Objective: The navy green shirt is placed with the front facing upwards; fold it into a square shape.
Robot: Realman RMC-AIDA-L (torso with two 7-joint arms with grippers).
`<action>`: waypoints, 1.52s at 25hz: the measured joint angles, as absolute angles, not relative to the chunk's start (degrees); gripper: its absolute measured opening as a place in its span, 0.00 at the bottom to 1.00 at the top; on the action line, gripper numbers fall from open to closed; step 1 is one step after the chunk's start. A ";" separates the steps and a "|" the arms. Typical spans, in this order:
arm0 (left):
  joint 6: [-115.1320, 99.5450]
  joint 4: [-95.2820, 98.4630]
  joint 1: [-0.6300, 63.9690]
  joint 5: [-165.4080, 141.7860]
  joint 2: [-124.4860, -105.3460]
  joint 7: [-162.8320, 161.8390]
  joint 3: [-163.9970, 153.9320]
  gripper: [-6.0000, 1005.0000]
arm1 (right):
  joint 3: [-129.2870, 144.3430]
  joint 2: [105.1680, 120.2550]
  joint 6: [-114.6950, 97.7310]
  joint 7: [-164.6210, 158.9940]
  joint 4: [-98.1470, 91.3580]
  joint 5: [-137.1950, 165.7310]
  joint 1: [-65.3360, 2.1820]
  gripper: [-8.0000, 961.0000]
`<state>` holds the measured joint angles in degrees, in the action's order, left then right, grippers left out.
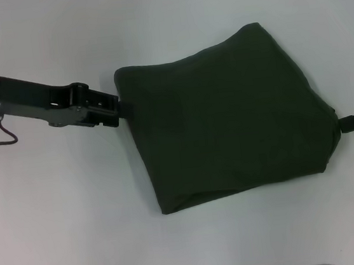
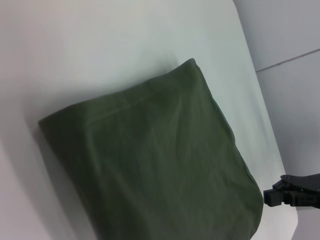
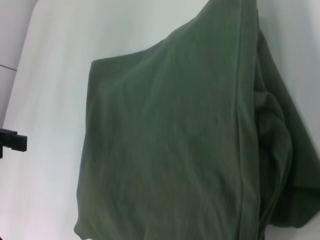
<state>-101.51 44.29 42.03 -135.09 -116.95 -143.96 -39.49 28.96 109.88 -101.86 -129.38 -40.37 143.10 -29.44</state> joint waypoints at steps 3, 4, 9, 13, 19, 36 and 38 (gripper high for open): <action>-101.51 44.29 41.89 -135.09 -116.90 -143.96 -39.42 0.46 | 29.25 109.96 -101.73 -129.37 -40.16 143.08 -29.59 0.05; -101.51 44.29 41.87 -135.09 -116.86 -143.96 -39.41 0.46 | 29.34 109.93 -101.82 -129.46 -40.17 143.08 -29.63 0.05; -101.51 44.29 41.77 -135.09 -116.76 -143.96 -39.40 0.46 | 29.82 108.99 -104.67 -130.60 -40.34 144.11 -29.94 0.07; -101.51 44.29 41.69 -135.09 -116.76 -143.96 -39.42 0.46 | 29.58 107.82 -106.33 -130.29 -40.79 144.77 -29.35 0.08; -101.51 44.24 41.57 -135.08 -116.79 -143.96 -39.34 0.46 | 29.44 108.42 -102.69 -127.23 -40.18 144.75 -27.57 0.19; -101.51 43.35 41.56 -135.08 -116.70 -143.34 -39.20 0.46 | 30.00 111.58 -101.14 -125.58 -40.08 145.01 -27.56 0.42; -101.51 43.15 41.69 -135.08 -116.74 -143.31 -39.20 0.46 | 29.86 111.51 -101.05 -125.58 -40.08 145.02 -27.44 0.42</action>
